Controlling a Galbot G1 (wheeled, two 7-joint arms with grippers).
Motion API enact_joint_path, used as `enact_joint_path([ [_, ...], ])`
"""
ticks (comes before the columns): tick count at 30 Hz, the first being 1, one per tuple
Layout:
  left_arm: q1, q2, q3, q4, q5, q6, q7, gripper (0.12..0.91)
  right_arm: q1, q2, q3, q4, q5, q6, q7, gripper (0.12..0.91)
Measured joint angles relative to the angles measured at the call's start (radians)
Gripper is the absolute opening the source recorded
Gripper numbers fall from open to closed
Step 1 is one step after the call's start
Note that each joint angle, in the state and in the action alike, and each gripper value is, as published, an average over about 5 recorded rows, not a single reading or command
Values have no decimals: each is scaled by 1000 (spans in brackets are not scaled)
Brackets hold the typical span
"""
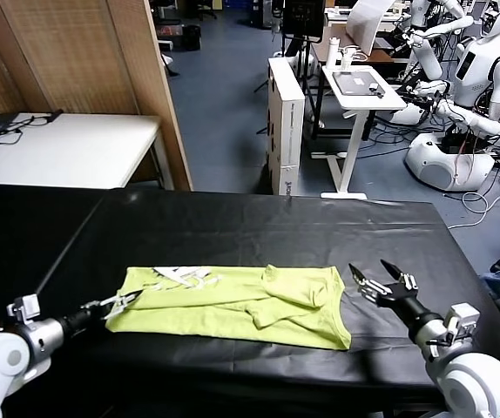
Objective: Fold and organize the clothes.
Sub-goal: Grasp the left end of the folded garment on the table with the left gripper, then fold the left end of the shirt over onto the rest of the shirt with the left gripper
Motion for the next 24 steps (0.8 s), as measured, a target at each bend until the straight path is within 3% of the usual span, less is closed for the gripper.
enact_joint_path([
  [4, 0, 2, 1, -2, -10, 4, -13, 370, 0, 10, -8, -1, -12, 2, -1, 907],
  [8, -2, 2, 0, -11, -24, 5, -45, 213, -2, 17, -13, -3, -21, 3, -3, 907],
  [13, 10, 9, -17, -36, -24, 5, -81, 178, 3, 27, -23, -9, -25, 4, -1, 907],
  [18, 54, 51, -72, -55, -36, 4, -78, 178, 19, 41, -36, -24, -28, 5, 3, 907],
  [24, 143, 128, -204, -54, -94, 2, -77, 178, 39, 56, -60, -41, -41, 6, 4, 907],
])
